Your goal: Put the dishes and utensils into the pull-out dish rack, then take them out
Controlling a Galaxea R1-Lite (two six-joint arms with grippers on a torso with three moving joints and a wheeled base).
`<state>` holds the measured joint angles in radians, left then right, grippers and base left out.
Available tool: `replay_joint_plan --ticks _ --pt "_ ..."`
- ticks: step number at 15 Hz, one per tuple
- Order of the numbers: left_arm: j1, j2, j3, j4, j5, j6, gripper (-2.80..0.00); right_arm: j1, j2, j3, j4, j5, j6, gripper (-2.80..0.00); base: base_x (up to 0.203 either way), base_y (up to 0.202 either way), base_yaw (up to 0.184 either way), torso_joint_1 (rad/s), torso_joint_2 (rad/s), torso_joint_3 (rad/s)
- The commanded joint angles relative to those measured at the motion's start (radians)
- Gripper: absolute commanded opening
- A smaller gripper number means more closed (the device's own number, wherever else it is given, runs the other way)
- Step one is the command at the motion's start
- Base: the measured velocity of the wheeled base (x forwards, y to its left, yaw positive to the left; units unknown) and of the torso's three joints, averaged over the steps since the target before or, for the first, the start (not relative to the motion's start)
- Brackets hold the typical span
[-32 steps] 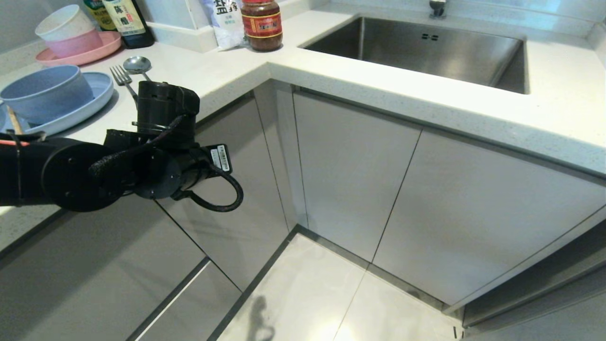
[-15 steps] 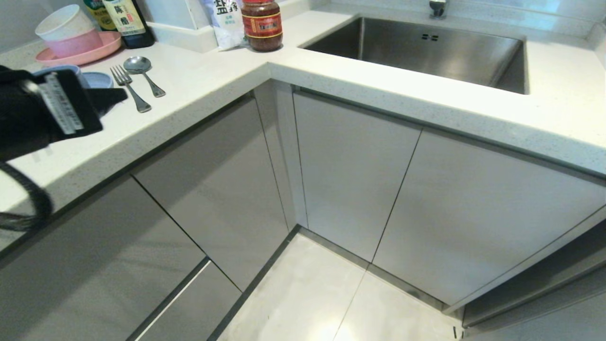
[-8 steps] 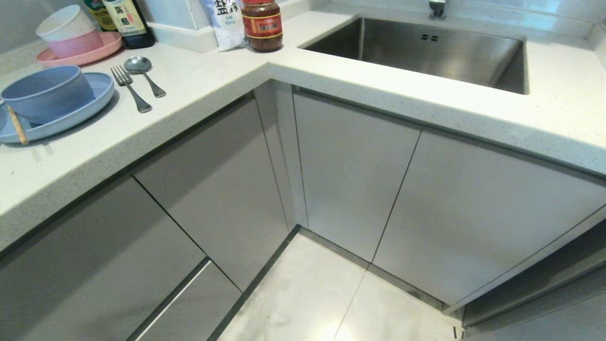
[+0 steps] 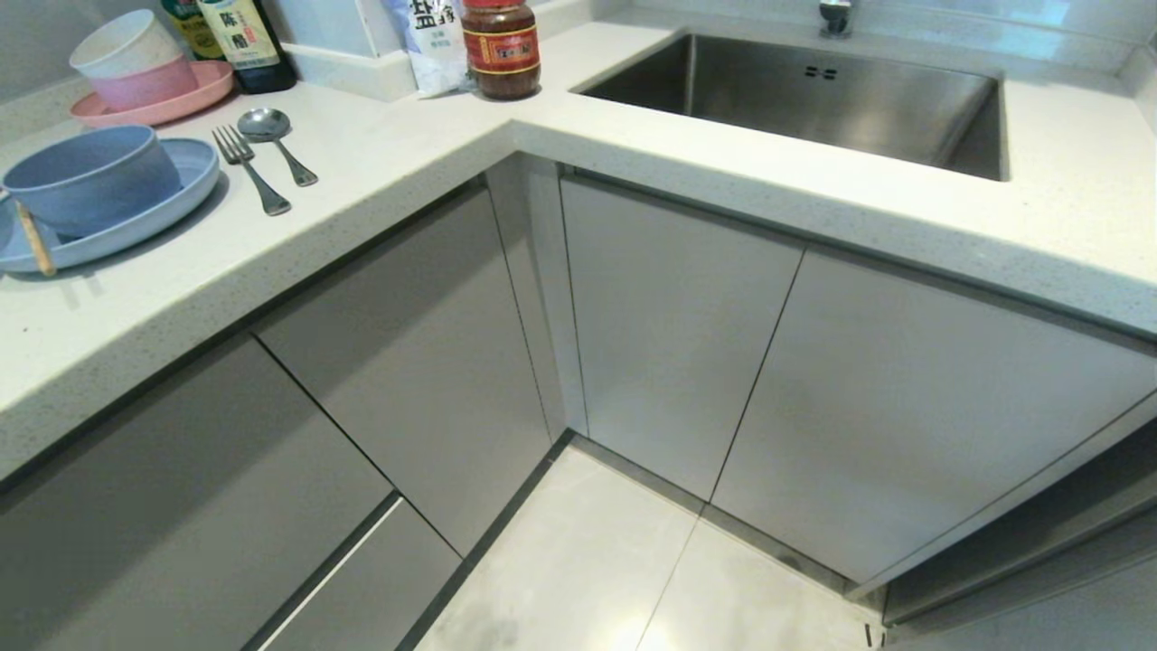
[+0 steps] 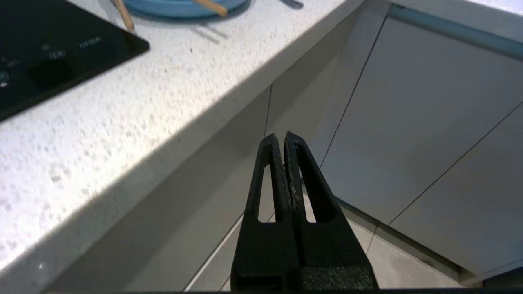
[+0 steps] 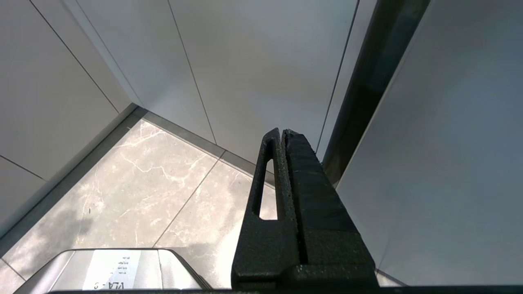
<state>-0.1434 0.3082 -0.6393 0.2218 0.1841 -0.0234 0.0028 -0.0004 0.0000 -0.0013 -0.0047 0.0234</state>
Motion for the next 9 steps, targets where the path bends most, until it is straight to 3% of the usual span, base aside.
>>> replay_joint_plan --ticks 1,3,4,6,9 --pt "0.106 -0.043 0.027 0.023 -0.082 -0.004 -2.8 0.0 -0.004 0.002 0.0 0.0 0.001 -2.8 0.0 0.0 0.0 0.0 0.0 0.0" --pt "0.144 -0.147 0.087 0.034 -0.189 0.016 -2.8 0.0 -0.004 0.002 0.0 0.0 0.001 -2.8 0.0 0.0 0.0 0.0 0.0 0.0" --pt "0.147 -0.203 0.125 0.035 -0.21 0.031 -2.8 0.0 -0.004 0.002 0.0 0.0 0.0 -2.8 0.0 0.0 0.0 0.0 0.0 0.0" --pt "0.15 -0.258 0.226 -0.001 -0.227 0.049 -2.8 0.0 -0.004 0.002 0.0 0.0 0.001 -2.8 0.0 0.0 0.0 0.0 0.0 0.0" --pt "0.151 -0.298 0.436 -0.178 -0.211 0.08 -2.8 0.0 -0.004 0.002 0.0 0.0 0.001 -2.8 0.0 0.0 0.0 0.0 0.0 0.0"
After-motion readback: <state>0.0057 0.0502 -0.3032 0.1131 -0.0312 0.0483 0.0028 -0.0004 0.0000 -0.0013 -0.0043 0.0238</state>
